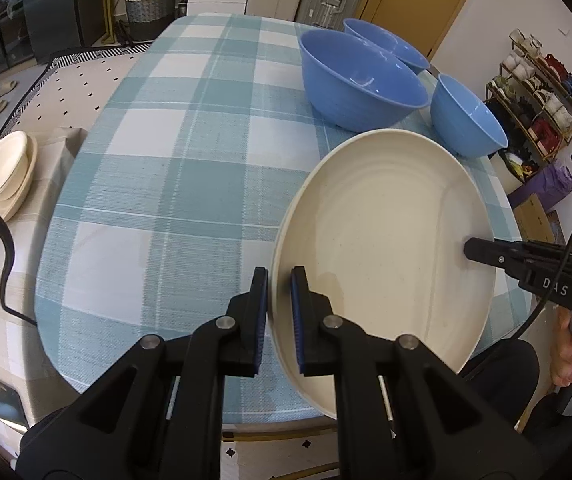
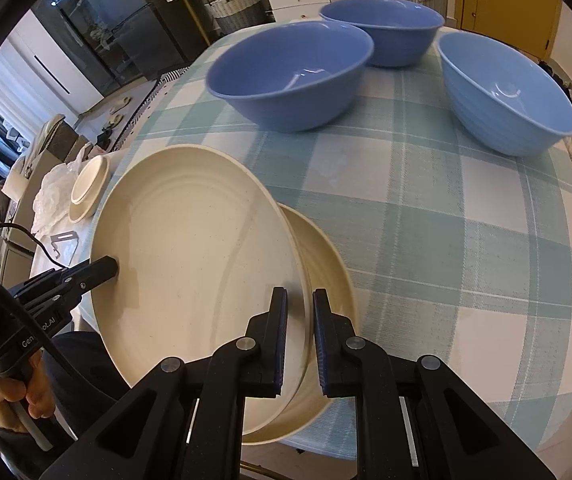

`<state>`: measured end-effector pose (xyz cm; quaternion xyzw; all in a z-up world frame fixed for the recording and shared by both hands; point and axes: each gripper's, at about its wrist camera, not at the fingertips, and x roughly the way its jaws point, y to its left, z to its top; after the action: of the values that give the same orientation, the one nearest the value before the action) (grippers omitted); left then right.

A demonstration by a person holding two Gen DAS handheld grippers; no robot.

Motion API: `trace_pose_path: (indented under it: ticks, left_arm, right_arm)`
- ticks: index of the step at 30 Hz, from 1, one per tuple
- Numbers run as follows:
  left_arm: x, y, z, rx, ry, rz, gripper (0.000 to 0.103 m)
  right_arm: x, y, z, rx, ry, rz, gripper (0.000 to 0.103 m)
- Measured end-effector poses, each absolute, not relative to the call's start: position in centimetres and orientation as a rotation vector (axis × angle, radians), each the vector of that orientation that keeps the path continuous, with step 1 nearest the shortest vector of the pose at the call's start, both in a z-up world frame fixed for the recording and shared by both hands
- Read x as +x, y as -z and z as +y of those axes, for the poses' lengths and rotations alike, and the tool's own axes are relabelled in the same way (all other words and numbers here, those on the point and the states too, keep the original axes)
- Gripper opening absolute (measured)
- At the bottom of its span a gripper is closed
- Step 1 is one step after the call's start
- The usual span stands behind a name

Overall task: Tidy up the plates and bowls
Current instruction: 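Carry the held cream plates toward each other with both grippers, then lower both cream plates stacked onto the table and open both grippers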

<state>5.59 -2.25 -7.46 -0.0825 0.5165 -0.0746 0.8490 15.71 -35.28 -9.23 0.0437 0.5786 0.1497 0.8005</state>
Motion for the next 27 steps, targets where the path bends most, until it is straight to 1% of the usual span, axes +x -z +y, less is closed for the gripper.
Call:
trace_pose_path:
  ticks: [13, 27]
  left_arm:
    - [6.4, 9.3, -3.6, -0.15, 0.153, 1.109, 0.008]
    - [6.6, 10.0, -3.5, -0.157, 0.165, 1.122, 0.009]
  right_arm:
    - [15.8, 11.6, -36.2, 0.098, -0.295, 1.277, 0.013]
    - [15.4, 11.3, -35.4, 0.039, -0.268, 1.265, 0.013]
